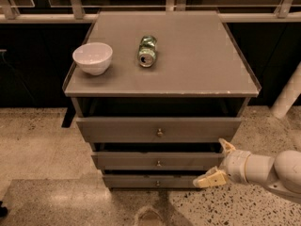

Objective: Open middle drawer

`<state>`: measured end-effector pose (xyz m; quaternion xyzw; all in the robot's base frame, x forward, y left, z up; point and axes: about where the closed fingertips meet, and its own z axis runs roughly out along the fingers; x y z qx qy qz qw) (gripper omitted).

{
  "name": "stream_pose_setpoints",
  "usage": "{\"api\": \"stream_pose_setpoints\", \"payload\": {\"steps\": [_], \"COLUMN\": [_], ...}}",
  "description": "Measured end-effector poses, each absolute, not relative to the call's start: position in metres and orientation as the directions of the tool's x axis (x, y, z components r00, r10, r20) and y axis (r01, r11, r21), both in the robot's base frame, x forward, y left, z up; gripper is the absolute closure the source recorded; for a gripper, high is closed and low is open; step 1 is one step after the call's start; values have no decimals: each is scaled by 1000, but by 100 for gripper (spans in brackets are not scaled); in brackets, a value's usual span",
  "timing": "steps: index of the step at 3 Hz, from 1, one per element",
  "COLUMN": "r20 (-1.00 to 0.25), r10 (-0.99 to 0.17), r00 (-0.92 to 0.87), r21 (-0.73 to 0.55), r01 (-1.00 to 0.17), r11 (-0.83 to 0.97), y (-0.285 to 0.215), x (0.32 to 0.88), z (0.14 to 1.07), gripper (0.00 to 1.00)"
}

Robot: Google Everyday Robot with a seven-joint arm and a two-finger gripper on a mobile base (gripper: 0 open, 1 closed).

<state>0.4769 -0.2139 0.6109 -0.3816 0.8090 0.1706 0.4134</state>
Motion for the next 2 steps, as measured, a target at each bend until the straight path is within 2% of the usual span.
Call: {"api": "stream_pose_setpoints", "payload": {"steps": [1, 2], "r20": [-801, -808], "r10": [-464, -437], "r00": [-377, -395], "r21": [-20, -31], "r01": [-759, -712], "r11": [651, 701], "y": [-212, -218], "x": [476, 472], "z": [600, 598], "gripper": [0, 0]}}
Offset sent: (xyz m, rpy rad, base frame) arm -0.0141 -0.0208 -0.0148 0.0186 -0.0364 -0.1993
